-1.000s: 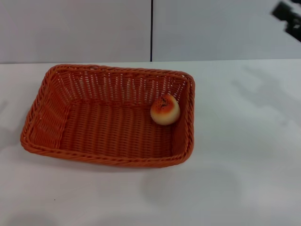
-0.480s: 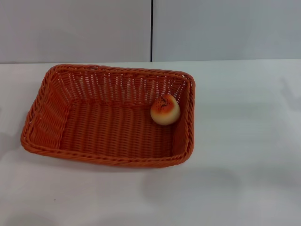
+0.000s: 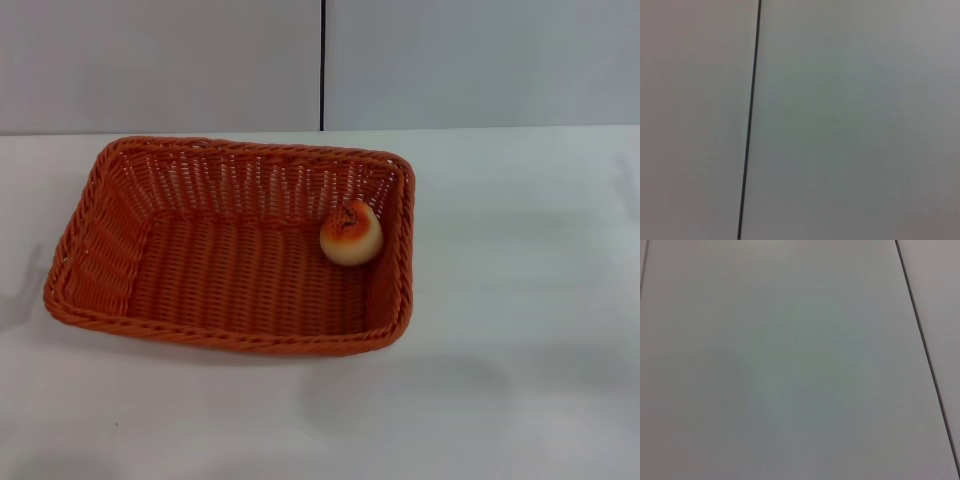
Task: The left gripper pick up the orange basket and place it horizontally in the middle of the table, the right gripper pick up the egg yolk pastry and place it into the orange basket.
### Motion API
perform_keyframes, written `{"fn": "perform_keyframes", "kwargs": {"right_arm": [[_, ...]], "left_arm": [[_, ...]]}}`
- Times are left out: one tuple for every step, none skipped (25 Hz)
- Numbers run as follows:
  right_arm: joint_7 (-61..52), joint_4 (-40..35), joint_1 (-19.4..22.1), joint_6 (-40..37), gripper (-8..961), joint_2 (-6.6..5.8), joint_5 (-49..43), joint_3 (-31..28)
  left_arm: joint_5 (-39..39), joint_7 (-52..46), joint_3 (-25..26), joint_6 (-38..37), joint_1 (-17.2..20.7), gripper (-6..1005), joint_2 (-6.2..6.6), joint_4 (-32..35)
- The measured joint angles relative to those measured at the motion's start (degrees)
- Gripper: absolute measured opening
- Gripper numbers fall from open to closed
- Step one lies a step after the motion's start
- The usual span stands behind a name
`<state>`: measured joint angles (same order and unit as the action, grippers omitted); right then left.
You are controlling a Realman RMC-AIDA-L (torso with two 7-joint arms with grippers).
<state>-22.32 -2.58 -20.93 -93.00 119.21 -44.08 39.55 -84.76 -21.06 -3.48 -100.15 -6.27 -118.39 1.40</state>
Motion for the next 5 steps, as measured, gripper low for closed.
{"fn": "perform_keyframes", "kwargs": {"right_arm": [[0.04,0.08,-0.04,0.77,671,0.01,0.0,0.0],[0.06,0.13,-0.11,1.33,671,0.04,0.02,0.0],[0.1,0.15,-0.22,1.82,671,0.09,0.02,0.0],[0.13,0.1,-0.41,1.91,671,0.11,0.03,-0.01],[0.16,-0.1,-0.57,1.9,671,0.11,0.03,-0.01]], "left_arm": [[-0.02,0.05,0.02,0.07,0.01,739,-0.01,-0.12],[-0.04,0.13,0.05,0.07,0.01,739,-0.05,-0.58],[-0.04,0.37,0.09,0.07,0.03,739,-0.06,-1.03],[-0.03,0.72,0.15,0.07,0.05,739,-0.09,-1.59],[-0.02,1.25,0.27,0.03,0.08,739,-0.09,-2.14]]}}
